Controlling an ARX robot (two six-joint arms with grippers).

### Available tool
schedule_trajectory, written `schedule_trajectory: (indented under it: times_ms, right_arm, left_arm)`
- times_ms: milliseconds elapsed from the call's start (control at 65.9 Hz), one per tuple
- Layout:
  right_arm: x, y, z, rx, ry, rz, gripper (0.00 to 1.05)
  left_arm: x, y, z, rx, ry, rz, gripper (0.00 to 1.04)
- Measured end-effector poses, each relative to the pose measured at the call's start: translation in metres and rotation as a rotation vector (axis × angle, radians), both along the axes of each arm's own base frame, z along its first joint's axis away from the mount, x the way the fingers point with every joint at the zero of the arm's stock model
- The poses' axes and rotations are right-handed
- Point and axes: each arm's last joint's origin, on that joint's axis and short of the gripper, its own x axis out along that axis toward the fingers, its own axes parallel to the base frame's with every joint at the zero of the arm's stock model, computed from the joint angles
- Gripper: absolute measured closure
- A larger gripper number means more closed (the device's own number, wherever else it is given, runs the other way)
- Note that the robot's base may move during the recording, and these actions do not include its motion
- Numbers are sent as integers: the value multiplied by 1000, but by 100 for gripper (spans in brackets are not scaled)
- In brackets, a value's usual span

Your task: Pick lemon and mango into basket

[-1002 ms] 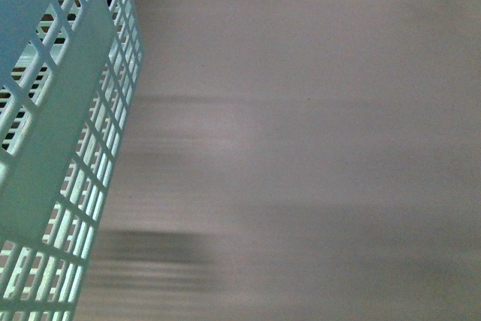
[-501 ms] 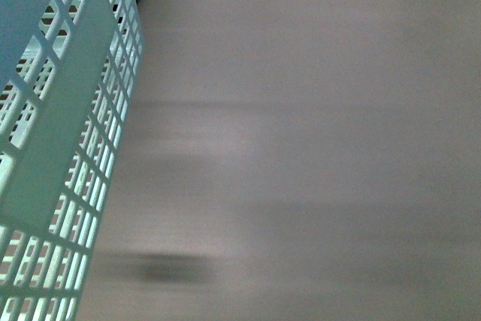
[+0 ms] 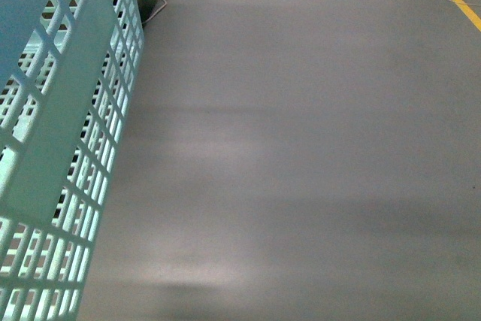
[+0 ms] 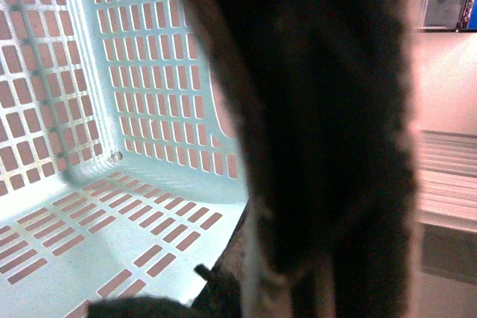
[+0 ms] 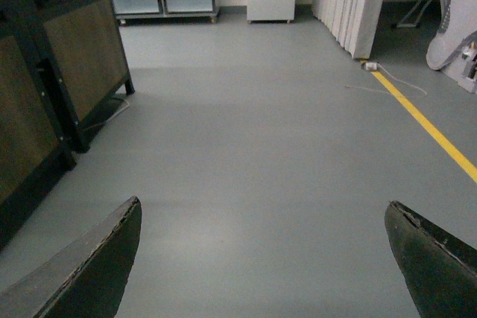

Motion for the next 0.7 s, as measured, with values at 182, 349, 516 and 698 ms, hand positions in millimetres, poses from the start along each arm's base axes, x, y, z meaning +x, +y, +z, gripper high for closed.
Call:
schedule_trajectory:
  times_ms: [182,349,516,698]
  right_arm:
    - [0,0,0,0,0,0,9]
    - [0,0,0,0,0,0,9]
    - [0,0,0,0,0,0,9]
    - [0,0,0,0,0,0,9]
  left_arm:
    - [0,0,0,0,0,0,100]
    - [0,0,1,0,-2,1,100]
    - [0,0,1,0,-1,0,100]
    - [0,0,1,0,-1,0,100]
